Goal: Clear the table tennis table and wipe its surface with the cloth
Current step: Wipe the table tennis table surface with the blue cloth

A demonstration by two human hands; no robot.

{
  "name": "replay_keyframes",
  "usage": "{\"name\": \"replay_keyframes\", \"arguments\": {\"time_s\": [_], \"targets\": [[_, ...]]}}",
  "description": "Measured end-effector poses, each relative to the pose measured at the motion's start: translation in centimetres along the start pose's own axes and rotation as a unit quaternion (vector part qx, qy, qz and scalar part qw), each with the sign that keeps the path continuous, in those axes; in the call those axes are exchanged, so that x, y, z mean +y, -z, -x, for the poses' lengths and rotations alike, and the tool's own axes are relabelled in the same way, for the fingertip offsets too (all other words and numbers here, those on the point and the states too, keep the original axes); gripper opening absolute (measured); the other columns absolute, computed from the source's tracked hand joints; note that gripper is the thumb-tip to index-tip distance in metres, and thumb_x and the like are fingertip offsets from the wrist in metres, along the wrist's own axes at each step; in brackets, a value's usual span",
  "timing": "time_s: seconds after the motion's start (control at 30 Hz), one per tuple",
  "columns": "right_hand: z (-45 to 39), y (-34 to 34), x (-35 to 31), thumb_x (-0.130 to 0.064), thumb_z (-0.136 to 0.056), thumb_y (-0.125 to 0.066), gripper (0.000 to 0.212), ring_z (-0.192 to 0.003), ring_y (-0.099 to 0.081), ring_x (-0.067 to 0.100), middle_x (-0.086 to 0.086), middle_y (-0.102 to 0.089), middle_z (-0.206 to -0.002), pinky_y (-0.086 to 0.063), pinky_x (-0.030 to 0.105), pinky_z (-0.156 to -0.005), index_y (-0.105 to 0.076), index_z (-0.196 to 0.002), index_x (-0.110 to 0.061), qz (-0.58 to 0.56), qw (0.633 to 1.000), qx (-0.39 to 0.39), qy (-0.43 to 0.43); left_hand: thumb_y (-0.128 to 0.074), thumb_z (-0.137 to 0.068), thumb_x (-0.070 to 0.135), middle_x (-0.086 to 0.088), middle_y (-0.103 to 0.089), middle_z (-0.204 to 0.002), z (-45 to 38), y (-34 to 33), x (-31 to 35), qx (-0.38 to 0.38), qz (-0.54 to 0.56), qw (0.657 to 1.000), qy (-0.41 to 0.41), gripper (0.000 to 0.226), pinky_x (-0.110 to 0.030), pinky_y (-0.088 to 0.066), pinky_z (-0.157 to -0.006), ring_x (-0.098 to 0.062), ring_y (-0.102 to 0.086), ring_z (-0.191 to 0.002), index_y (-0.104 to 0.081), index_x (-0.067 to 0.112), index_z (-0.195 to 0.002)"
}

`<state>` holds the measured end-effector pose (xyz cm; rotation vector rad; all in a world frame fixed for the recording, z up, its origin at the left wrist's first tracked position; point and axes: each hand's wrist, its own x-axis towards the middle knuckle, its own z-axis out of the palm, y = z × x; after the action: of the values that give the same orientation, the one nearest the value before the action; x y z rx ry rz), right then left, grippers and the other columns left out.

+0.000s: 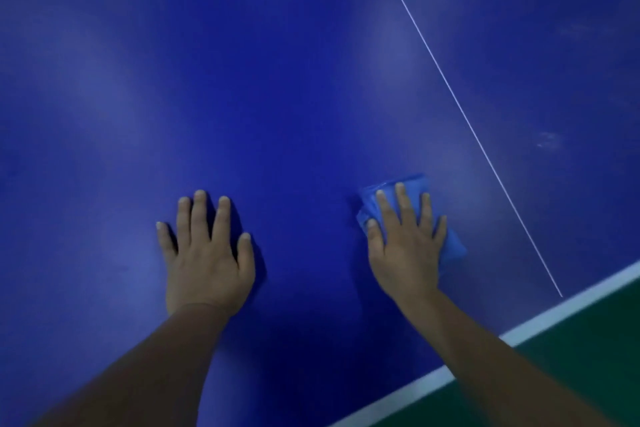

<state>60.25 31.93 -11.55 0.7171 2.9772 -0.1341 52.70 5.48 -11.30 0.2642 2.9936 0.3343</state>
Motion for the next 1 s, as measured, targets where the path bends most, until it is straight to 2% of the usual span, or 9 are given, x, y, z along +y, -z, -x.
{"name": "replay_keyframes", "arguments": {"time_s": [0.13, 0.33, 0.47, 0.57, 0.63, 0.7, 0.77, 0.87, 1.0], "targets": [[-2.3, -0.7, -7.9, -0.052, -0.097, -0.035, 0.054, -0.15, -0.021, 0.035, -0.004, -0.034, -0.16, -0.015, 0.064, -0.117, -0.047, -0.147, -0.034, -0.002, 0.985, 0.049, 0.167, -0.027, -0.095, 0.046, -0.014, -0.027, -0.161, 0.0, -0.5, -0.4, 0.026, 0.011, 1.0, -0.002, 0.066, -0.056, -0.001, -0.12, -0.029, -0.011, -0.152, -0.037, 0.013, -0.151], [-12.1, -0.6, -18.7, -0.05, -0.098, -0.024, 0.056, -0.151, -0.016, 0.031, -0.007, -0.028, -0.162, -0.007, 0.063, -0.118, -0.039, -0.15, -0.038, -0.028, 0.963, 0.015, 0.266, -0.032, -0.094, 0.042, -0.015, -0.034, -0.157, 0.0, -0.7, -0.4, 0.053, 0.01, 0.999, -0.01, 0.063, -0.055, -0.004, -0.119, -0.032, -0.02, -0.149, -0.04, 0.011, -0.149], [-19.0, 0.4, -9.4, -0.052, -0.096, -0.022, 0.059, -0.151, -0.018, 0.032, -0.006, -0.026, -0.163, -0.01, 0.065, -0.116, -0.036, -0.152, -0.037, -0.01, 0.996, 0.049, 0.069, -0.031, -0.095, 0.042, -0.016, -0.03, -0.158, 0.0, -0.6, -0.5, 0.035, -0.002, 0.999, -0.016, 0.061, -0.056, -0.002, -0.119, -0.033, -0.016, -0.15, -0.038, 0.016, -0.15], [-20.3, 2.3, -1.1, -0.053, -0.101, -0.023, 0.058, -0.152, -0.008, 0.032, -0.006, -0.016, -0.166, -0.007, 0.064, -0.118, -0.028, -0.155, -0.034, -0.059, 0.991, 0.024, -0.119, -0.03, -0.095, 0.042, -0.017, -0.028, -0.158, 0.0, -0.5, -0.4, 0.025, -0.004, 1.0, -0.015, 0.061, -0.059, -0.004, -0.119, -0.034, -0.014, -0.151, -0.039, 0.017, -0.15], [-19.1, 2.0, -1.2, -0.052, -0.102, -0.027, 0.057, -0.153, -0.004, 0.033, -0.005, -0.012, -0.166, -0.004, 0.065, -0.118, -0.025, -0.156, -0.034, -0.072, 0.981, 0.018, -0.177, -0.03, -0.095, 0.042, -0.017, -0.028, -0.159, 0.0, -0.5, -0.4, 0.02, -0.002, 1.0, -0.011, 0.061, -0.06, -0.006, -0.118, -0.035, -0.014, -0.151, -0.04, 0.017, -0.15], [-16.2, 1.2, -5.5, -0.051, -0.099, -0.032, 0.056, -0.151, -0.016, 0.037, -0.002, -0.025, -0.164, -0.011, 0.069, -0.115, -0.036, -0.153, -0.033, -0.054, 0.991, 0.07, -0.103, -0.031, -0.094, 0.042, -0.018, -0.028, -0.158, 0.0, -0.6, -0.4, 0.022, 0.003, 1.0, -0.009, 0.062, -0.061, -0.007, -0.118, -0.035, -0.015, -0.15, -0.041, 0.017, -0.149], [-12.1, -0.2, -10.6, -0.05, -0.095, -0.033, 0.057, -0.148, -0.026, 0.038, 0.001, -0.038, -0.158, -0.014, 0.069, -0.115, -0.048, -0.146, -0.032, -0.04, 0.991, 0.091, 0.093, -0.032, -0.092, 0.042, -0.019, -0.029, -0.157, 0.0, -0.5, -0.4, 0.03, 0.01, 0.999, -0.014, 0.062, -0.063, -0.008, -0.117, -0.037, -0.017, -0.149, -0.044, 0.018, -0.148], [-10.6, -0.7, -12.7, -0.054, -0.095, -0.031, 0.057, -0.15, -0.023, 0.033, -0.005, -0.037, -0.158, -0.011, 0.065, -0.117, -0.046, -0.147, -0.036, -0.024, 0.962, 0.025, 0.273, -0.032, -0.093, 0.043, -0.019, -0.028, -0.158, 0.0, -0.4, -0.2, 0.025, 0.014, 1.0, -0.011, 0.06, -0.061, -0.006, -0.117, -0.036, -0.014, -0.15, -0.044, 0.025, -0.149], [-17.4, 0.6, -4.3, -0.058, -0.096, -0.024, 0.061, -0.151, -0.018, 0.032, -0.007, -0.025, -0.163, -0.011, 0.066, -0.117, -0.033, -0.153, -0.038, 0.01, 0.996, 0.048, 0.072, -0.028, -0.096, 0.048, -0.017, -0.022, -0.16, 0.0, -0.3, -0.1, 0.004, 0.013, 1.0, -0.004, 0.059, -0.058, -0.002, -0.12, -0.032, -0.006, -0.152, -0.04, 0.03, -0.15]]}}
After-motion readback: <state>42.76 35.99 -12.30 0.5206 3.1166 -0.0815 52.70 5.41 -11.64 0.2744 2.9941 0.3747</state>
